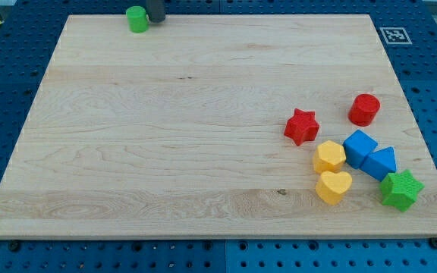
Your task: Move the green circle slightly to the left
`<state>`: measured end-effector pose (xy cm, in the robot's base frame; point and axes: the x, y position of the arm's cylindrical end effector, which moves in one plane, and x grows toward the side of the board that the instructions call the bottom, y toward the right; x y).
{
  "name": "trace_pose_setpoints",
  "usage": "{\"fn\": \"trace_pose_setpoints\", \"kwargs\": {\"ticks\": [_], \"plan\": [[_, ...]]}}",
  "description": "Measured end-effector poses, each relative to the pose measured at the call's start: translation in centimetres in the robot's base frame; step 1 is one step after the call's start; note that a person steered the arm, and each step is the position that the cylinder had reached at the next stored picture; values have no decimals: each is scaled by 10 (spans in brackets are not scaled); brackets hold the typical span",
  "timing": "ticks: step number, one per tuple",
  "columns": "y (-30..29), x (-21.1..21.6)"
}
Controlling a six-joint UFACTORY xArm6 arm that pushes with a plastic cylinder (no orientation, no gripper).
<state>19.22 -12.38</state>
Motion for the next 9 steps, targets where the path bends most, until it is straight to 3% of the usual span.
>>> {"fn": "trace_pose_setpoints", "kwargs": {"ticks": [9], "plan": [[-61,-1]]}}
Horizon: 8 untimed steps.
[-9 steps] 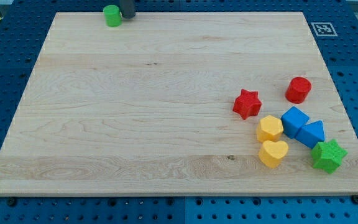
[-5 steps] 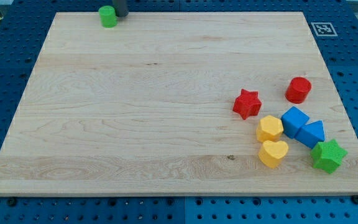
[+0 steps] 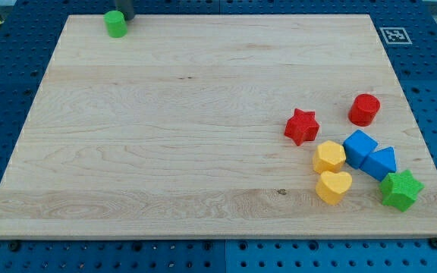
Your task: Move the green circle slightly to the left
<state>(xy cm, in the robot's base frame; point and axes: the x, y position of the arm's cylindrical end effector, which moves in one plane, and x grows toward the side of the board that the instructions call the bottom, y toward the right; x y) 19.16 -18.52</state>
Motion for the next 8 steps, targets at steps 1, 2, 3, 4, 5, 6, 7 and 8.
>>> {"fn": "trace_pose_setpoints", "kwargs": {"ticks": [1,2,3,4,5,6,7,8], "plan": [[-19,0],[-25,0],[-29,0],[-63,0],[-72,21],[-47,68],[-7,115],[9,151]]}}
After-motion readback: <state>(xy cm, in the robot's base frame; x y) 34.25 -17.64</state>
